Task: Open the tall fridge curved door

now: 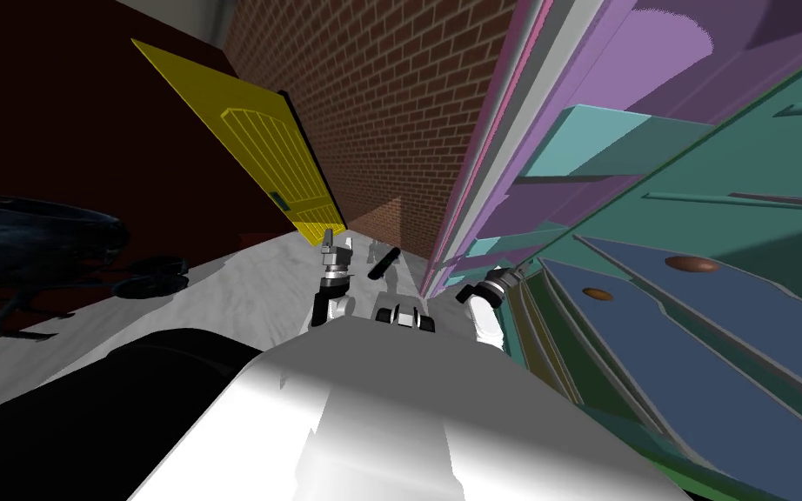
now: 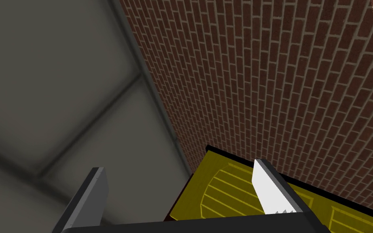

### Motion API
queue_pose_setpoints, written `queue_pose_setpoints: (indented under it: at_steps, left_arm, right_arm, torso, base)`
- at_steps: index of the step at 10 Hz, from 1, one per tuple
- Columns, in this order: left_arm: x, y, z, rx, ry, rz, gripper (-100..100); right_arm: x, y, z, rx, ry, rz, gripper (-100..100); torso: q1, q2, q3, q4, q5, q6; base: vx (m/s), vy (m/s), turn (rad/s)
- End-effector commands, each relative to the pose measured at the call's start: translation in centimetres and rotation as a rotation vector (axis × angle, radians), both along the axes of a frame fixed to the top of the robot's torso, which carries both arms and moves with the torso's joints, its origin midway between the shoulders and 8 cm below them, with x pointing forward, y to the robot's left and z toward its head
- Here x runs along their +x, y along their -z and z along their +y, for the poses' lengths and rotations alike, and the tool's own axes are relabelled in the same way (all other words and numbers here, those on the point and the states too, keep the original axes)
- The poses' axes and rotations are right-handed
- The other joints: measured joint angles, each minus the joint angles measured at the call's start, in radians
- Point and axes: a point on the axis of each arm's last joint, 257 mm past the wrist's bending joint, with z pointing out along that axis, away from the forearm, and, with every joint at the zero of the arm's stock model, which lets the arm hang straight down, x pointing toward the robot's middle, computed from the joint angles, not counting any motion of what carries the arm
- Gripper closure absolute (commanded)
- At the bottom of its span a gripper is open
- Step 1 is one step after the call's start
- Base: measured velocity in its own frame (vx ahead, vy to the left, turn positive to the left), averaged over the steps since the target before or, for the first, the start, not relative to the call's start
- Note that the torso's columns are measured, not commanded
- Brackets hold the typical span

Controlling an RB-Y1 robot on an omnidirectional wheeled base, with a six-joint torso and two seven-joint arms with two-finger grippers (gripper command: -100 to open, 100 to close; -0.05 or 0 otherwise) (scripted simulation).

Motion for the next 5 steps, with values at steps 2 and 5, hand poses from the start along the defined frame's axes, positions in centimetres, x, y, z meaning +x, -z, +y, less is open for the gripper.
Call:
queue_pose_setpoints:
  at_steps: [2, 5]
  left_arm:
    - [0.0, 0.0, 0.0, 0.000, 0.000, 0.000, 0]
    - [0.0, 0.0, 0.0, 0.000, 0.000, 0.000, 0]
  right_arm:
    - [-0.4, -1.5, -0.9, 0.011, 0.046, -0.009, -100]
    - [-0.7, -2.7, -1.6, 0.018, 0.077, -0.015, -100]
  torso:
    - [0.000, 0.002, 0.001, 0.000, 0.000, 0.000]
    - [-0.005, 0.003, 0.001, 0.001, -0.001, 0.000]
  base:
    - [0.168, 0.166, -0.034]
    - [0.159, 0.133, -0.043]
